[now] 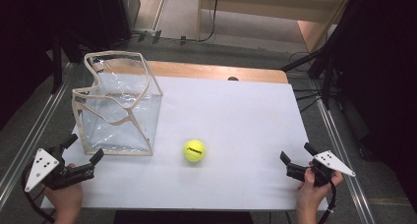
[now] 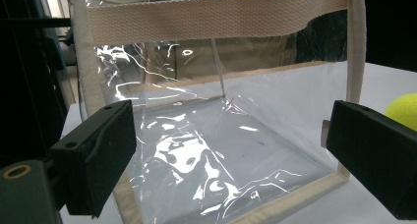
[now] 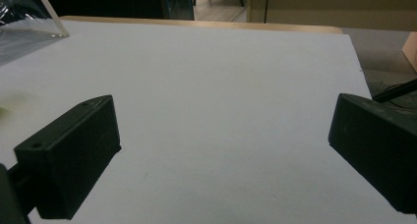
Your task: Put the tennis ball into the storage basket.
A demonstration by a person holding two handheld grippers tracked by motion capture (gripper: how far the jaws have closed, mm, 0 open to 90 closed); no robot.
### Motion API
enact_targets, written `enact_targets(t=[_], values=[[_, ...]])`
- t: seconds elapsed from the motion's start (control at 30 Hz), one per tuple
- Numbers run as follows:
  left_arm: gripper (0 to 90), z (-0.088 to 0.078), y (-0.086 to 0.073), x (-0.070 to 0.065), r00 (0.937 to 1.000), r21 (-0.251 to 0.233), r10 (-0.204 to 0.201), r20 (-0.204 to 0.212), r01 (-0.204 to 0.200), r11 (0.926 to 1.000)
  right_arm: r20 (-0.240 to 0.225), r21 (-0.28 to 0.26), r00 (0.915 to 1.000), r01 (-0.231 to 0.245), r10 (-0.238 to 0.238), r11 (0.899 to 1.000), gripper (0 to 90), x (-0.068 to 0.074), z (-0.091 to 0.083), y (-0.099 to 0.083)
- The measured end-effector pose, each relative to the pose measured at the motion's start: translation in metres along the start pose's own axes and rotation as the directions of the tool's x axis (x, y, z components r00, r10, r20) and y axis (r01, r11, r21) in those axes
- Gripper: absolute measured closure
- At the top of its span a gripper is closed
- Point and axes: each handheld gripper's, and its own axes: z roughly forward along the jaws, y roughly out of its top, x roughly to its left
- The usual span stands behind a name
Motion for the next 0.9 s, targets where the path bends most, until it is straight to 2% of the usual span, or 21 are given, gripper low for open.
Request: enact_targets(t=[0.23, 0.37, 0.43, 0.47, 0.57, 0.67, 0.7, 0.73, 0.8, 0.83, 0.9], values=[[5.4, 0.0, 0.0, 0.0, 0.9999, 0.003, 0.013, 0.0, -0.013, 0.9999, -0.012, 0.04, 0.9988, 0.049, -0.048, 0.998, 0.0, 0.004, 0.0, 0.011], [5.4, 0.001, 0.0, -0.001, 0.9999, 0.003, 0.014, 0.0, -0.014, 0.9999, -0.038, 0.091, 0.9945, 0.101, -0.098, 0.991, 0.0, 0.009, 0.003, 0.021], [5.3, 0.001, 0.0, -0.001, 0.9999, 0.002, 0.014, -0.002, -0.014, 0.9999, -0.05, 0.097, 0.993, 0.111, -0.107, 0.989, 0.0, 0.011, 0.004, 0.023], [5.4, 0.001, 0.0, -0.001, 0.9999, 0.003, 0.013, -0.002, -0.013, 0.9999, -0.079, 0.119, 0.9886, 0.137, -0.128, 0.983, 0.0, 0.015, 0.007, 0.028], [5.3, 0.002, 0.0, -0.001, 0.9998, 0.009, 0.022, 0.0, -0.022, 0.9997, -0.108, 0.15, 0.9808, 0.178, -0.163, 0.973, 0.0, 0.023, 0.012, 0.036], [5.3, 0.002, 0.0, -0.002, 0.9997, 0.009, 0.023, -0.001, -0.023, 0.9997, -0.159, 0.167, 0.9678, 0.221, -0.195, 0.961, 0.0, 0.031, 0.017, 0.045], [5.4, 0.002, 0.0, -0.002, 0.9997, 0.009, 0.023, -0.001, -0.023, 0.9997, -0.159, 0.167, 0.9678, 0.221, -0.195, 0.961, 0.0, 0.031, 0.017, 0.045], [5.4, 0.002, 0.0, -0.002, 0.9997, 0.011, 0.023, 0.0, -0.023, 0.9997, -0.172, 0.179, 0.9635, 0.235, -0.205, 0.955, 0.0, 0.034, 0.019, 0.049], [5.3, 0.002, 0.0, -0.002, 0.9998, 0.01, 0.022, 0.0, -0.022, 0.9997, -0.209, 0.204, 0.9491, 0.278, -0.235, 0.939, 0.0, 0.045, 0.026, 0.059], [5.3, 0.002, 0.0, -0.002, 0.9998, 0.01, 0.022, 0.001, -0.022, 0.9997, -0.209, 0.204, 0.9491, 0.278, -0.235, 0.939, 0.0, 0.045, 0.026, 0.059], [5.4, 0.002, 0.0, -0.002, 0.9998, 0.01, 0.021, 0.002, -0.021, 0.9997, -0.238, 0.214, 0.9393, 0.299, -0.248, 0.93, 0.0, 0.05, 0.031, 0.064]])
